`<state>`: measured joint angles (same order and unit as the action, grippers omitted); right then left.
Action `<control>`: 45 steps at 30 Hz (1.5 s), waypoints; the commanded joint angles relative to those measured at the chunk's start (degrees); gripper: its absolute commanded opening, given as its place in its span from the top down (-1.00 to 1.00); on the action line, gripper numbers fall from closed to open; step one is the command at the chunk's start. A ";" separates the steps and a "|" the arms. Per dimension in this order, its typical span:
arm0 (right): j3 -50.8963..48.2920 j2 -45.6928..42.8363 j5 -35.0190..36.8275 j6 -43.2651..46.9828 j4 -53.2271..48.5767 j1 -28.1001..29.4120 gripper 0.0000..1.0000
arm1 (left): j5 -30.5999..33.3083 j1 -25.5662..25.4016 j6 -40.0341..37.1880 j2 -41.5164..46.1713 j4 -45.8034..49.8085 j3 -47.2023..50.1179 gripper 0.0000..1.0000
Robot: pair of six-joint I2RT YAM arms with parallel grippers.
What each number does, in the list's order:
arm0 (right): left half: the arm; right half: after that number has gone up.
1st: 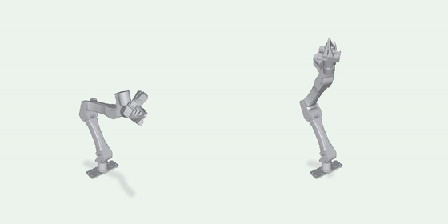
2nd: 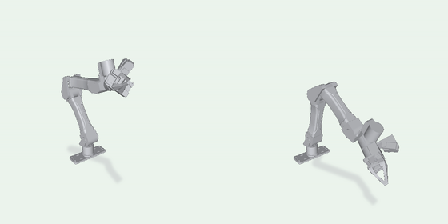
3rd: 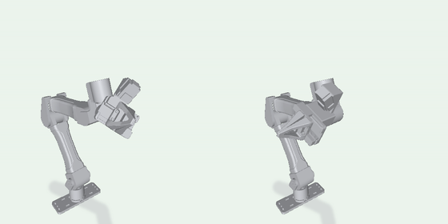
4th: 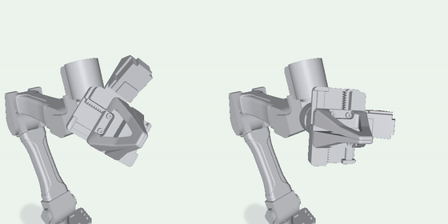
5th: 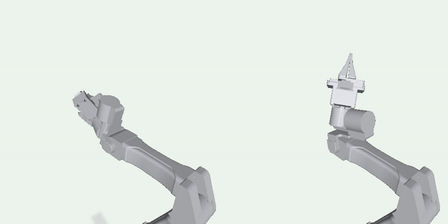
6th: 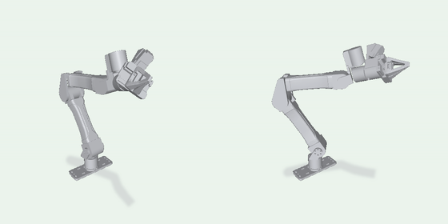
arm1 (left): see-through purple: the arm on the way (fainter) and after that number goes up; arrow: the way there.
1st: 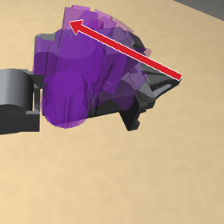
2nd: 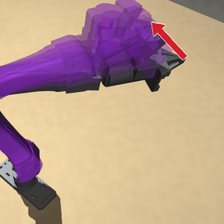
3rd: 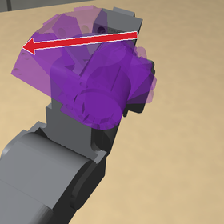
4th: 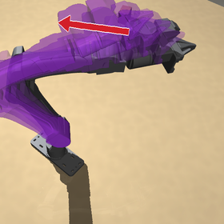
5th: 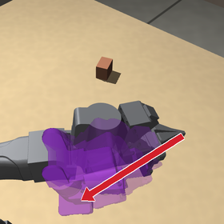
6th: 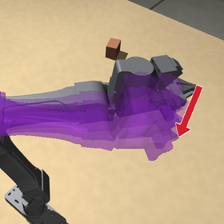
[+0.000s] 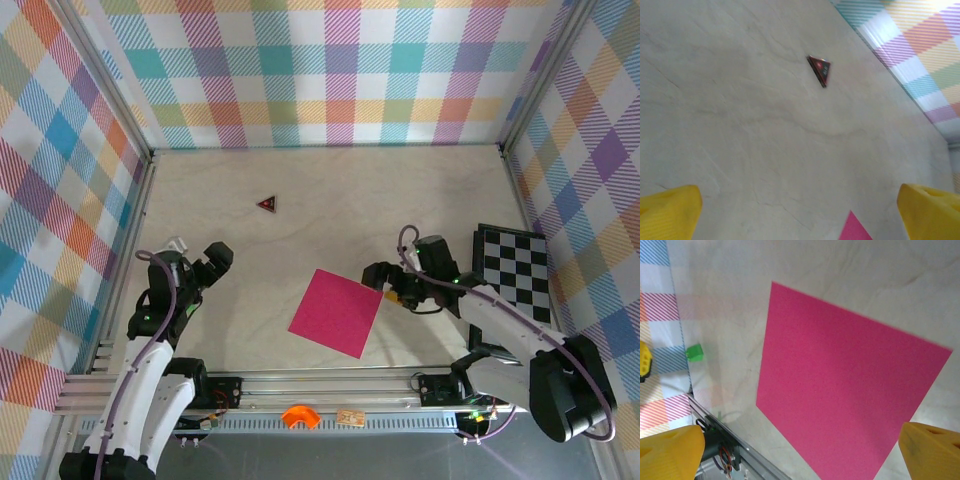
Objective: Fold a paper plane with a square sheet of paper (pick it up from the middle)
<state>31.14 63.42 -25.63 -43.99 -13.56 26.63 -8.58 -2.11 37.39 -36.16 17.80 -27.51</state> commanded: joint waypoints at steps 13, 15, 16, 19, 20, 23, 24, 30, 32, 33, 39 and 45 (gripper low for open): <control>1.70 7.11 13.94 -13.80 0.89 21.53 -0.95 | -8.98 0.38 -2.13 1.94 16.56 -9.06 -0.99; 2.34 9.04 14.70 -13.97 0.82 22.31 -0.94 | -9.00 0.37 -3.38 1.64 17.96 -9.89 -0.99; 2.58 9.90 14.88 -13.91 1.06 22.49 -0.94 | -9.05 0.40 -4.18 1.46 18.67 -10.25 -0.99; 3.03 11.90 14.83 -13.96 1.68 22.82 -0.94 | -9.35 0.38 -6.56 1.27 19.59 -10.44 -0.99; 3.13 12.34 14.82 -14.01 1.80 22.89 -0.94 | -9.21 0.36 -7.20 1.40 20.19 -10.55 -0.99; 3.67 14.10 15.99 -13.01 0.68 22.94 -0.94 | -8.13 0.44 -8.81 1.96 21.90 -10.23 -0.99; 4.19 14.88 16.87 -12.51 -0.54 22.94 -0.94 | -7.46 0.43 -8.55 2.21 22.08 -10.11 -0.99; 7.69 20.18 18.62 -7.45 -3.66 22.85 -0.96 | -9.40 0.37 -9.65 2.47 19.64 -10.74 -0.99; 10.13 22.10 19.90 -4.28 -6.73 22.89 -0.98 | -10.03 0.37 -9.12 3.25 18.15 -10.72 -0.99; 10.96 23.20 20.21 -2.36 -7.42 22.78 -0.98 | -10.05 0.40 -8.79 3.61 17.69 -10.70 -0.99; 16.43 30.08 19.16 10.98 -8.41 21.77 -0.99 | -10.02 0.39 -8.10 2.50 14.19 -9.67 -0.99; 23.38 35.84 17.59 18.22 -10.62 20.44 -1.00 | -14.73 0.42 -6.72 -1.80 12.95 -9.93 -0.99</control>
<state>53.12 95.26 -8.82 -32.23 -21.23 48.07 -19.09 -2.11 29.93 -36.88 32.86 -36.47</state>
